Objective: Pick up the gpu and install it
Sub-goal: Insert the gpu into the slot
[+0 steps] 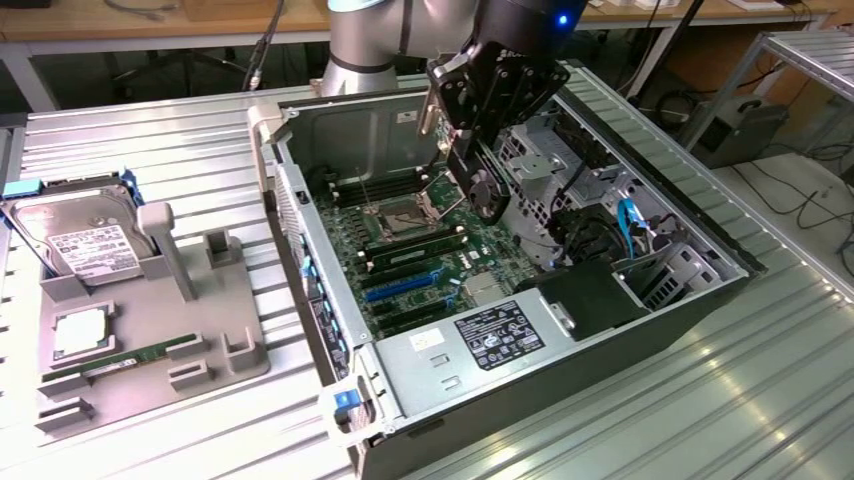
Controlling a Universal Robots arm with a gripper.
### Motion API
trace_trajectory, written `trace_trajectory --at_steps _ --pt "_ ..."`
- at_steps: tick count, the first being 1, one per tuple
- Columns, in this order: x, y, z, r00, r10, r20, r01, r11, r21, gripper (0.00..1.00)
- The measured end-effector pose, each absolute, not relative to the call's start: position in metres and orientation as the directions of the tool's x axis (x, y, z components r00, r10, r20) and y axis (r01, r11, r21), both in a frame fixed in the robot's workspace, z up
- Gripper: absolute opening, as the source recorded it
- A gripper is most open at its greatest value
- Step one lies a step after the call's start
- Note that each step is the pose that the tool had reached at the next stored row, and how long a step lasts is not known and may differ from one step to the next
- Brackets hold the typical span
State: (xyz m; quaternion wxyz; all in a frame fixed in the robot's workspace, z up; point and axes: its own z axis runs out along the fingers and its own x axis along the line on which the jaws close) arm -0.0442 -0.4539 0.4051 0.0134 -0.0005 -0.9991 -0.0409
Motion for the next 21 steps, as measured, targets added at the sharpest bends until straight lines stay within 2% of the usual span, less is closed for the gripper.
trace_trajectory --at_steps 4,21 --pt "-0.0442 -0.4539 0.405 -0.999 -0.03 0.027 -0.028 0.996 0.082 0.26" --pt "-0.0442 -0.4539 0.4027 -0.927 -0.375 0.017 -0.373 0.925 0.079 0.26"
